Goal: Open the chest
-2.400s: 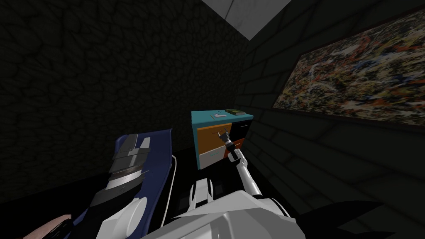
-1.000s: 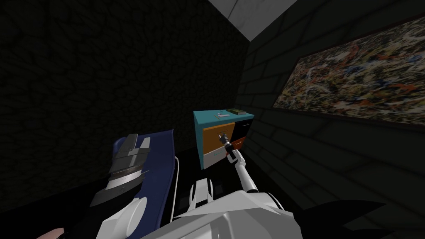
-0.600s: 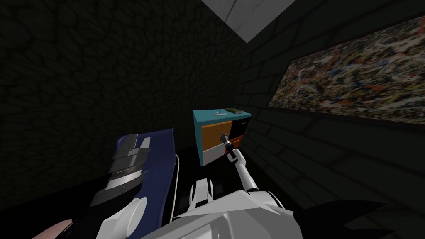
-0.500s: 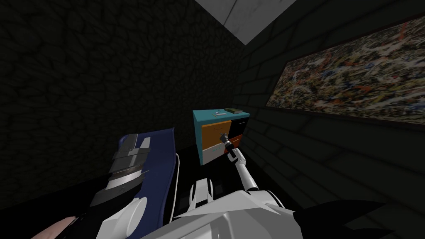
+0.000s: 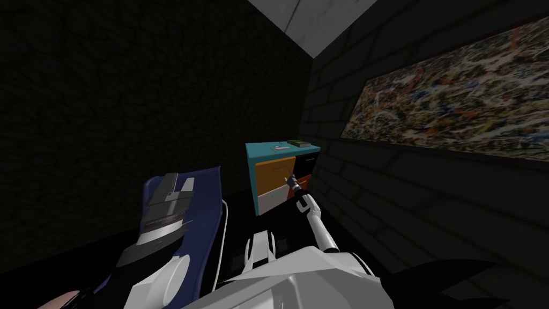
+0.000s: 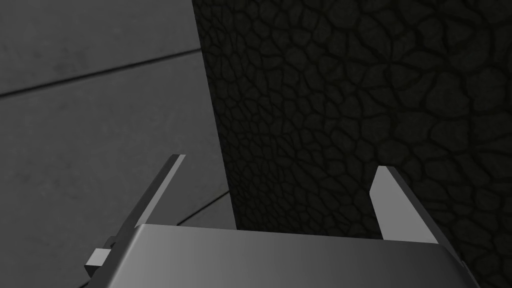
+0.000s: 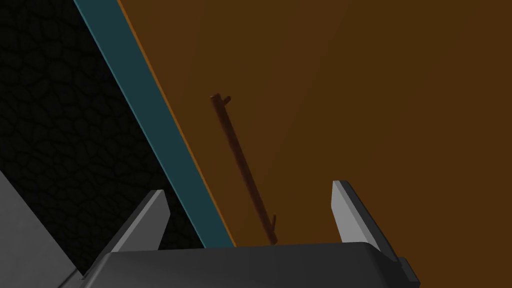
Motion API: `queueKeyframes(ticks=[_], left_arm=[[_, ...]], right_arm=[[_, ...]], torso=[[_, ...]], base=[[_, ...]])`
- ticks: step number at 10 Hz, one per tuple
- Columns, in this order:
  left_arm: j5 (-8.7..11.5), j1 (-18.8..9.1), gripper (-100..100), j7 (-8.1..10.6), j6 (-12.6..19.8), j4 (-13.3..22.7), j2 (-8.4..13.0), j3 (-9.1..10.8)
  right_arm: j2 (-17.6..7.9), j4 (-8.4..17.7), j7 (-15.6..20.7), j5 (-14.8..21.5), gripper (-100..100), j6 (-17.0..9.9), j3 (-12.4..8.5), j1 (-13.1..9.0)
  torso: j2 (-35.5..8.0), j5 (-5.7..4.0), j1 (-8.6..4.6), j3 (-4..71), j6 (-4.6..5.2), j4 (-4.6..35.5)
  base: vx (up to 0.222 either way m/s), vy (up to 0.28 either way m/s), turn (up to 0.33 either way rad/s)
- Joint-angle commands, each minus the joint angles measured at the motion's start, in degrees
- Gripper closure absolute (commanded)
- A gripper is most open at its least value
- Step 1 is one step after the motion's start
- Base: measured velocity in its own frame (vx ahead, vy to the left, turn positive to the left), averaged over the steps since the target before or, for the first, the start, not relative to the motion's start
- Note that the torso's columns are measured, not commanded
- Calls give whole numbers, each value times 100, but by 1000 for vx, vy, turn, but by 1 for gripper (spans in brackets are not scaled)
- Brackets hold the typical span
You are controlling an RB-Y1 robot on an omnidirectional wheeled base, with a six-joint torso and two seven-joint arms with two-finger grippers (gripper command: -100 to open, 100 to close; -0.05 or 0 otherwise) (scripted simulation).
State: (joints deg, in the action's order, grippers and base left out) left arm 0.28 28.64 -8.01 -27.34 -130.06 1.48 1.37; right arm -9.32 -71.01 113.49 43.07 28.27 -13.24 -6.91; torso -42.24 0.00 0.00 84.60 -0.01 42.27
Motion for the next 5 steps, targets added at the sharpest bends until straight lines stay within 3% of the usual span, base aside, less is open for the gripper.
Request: queueKeyframes(ticks=[1, 3, 5], left_arm=[[0, 0, 0, 0, 0, 0, 0, 0], [0, -1, 0, 0, 0, 0, -1, -1], [0, -1, 0, 0, 0, 0, -2, -2]], right_arm=[[-20, 64, 166, 95, -100, -248, -10, 54], [-47, 72, 291, 196, -100, -432, 19, 72], [90, -37, 471, 409, -100, -523, 226, -141]], torso=[[-15, 1, 3, -10, 0, 5], [-14, 6, 21, -9, 0, 4], [5, 8, 28, 2, -1, 0]], base=[[77, -98, 0], [64, -36, 17], [88, 91, -6]])
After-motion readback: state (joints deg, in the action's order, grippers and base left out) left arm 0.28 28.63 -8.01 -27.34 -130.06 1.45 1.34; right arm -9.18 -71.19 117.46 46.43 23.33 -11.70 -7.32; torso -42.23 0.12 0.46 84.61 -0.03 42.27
